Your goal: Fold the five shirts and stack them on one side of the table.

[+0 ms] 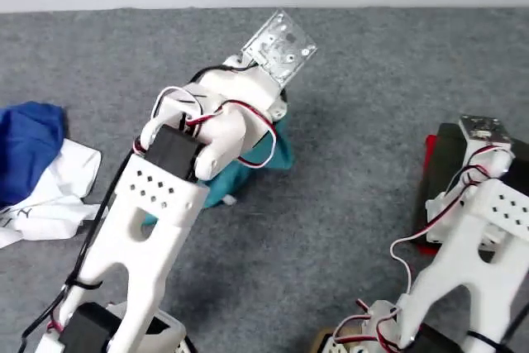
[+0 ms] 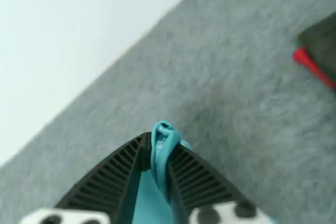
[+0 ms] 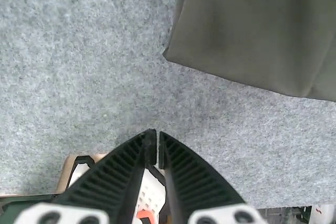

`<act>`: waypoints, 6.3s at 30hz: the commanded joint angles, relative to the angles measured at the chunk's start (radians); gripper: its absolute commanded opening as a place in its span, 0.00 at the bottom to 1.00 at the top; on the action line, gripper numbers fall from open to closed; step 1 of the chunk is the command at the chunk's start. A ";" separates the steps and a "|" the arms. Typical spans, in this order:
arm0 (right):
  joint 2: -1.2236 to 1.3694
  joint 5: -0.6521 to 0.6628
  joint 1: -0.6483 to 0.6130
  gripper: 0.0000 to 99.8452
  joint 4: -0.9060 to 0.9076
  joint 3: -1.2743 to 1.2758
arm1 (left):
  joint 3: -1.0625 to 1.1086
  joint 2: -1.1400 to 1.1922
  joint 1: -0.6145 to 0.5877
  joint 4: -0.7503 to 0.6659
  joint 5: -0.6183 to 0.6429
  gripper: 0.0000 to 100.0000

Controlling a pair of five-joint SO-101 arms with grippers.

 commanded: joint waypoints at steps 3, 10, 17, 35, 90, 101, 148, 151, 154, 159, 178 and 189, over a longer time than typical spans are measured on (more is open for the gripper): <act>-0.033 -0.006 0.013 0.01 0.042 -0.005 | -0.269 -0.005 0.009 -0.032 0.005 0.01; -0.031 -0.008 0.010 0.01 0.041 -0.005 | -0.197 0.034 0.017 0.114 -0.091 0.01; -0.030 -0.003 0.008 0.01 0.039 -0.005 | -0.061 0.301 -0.034 0.114 -0.186 0.01; -0.030 -0.003 0.007 0.01 0.038 -0.005 | -0.498 0.598 -0.071 0.667 -0.229 0.16; -0.030 -0.002 0.007 0.01 0.012 -0.005 | -0.168 0.591 0.150 0.496 0.000 0.16; -0.028 -0.002 0.007 0.01 0.004 -0.005 | -0.163 0.601 0.058 0.526 -0.018 0.16; -0.028 -0.003 -0.105 0.01 -0.013 -0.005 | -0.048 0.697 0.063 0.365 -0.041 0.01; -0.028 -0.003 -0.105 0.01 -0.013 -0.005 | -0.108 0.640 0.061 0.446 -0.041 0.01; -0.030 -0.003 -0.105 0.01 -0.013 -0.005 | -0.153 0.549 0.060 0.505 -0.063 0.01; -0.030 -0.003 -0.105 0.01 0.001 -0.005 | -0.189 0.404 0.043 0.592 -0.114 0.01; -0.030 -0.008 -0.185 0.01 0.001 -0.012 | -0.234 0.195 -0.503 0.710 -0.189 0.01; -0.028 -0.009 -0.650 0.01 -0.082 -0.011 | -0.225 0.068 -0.937 0.689 -0.288 0.01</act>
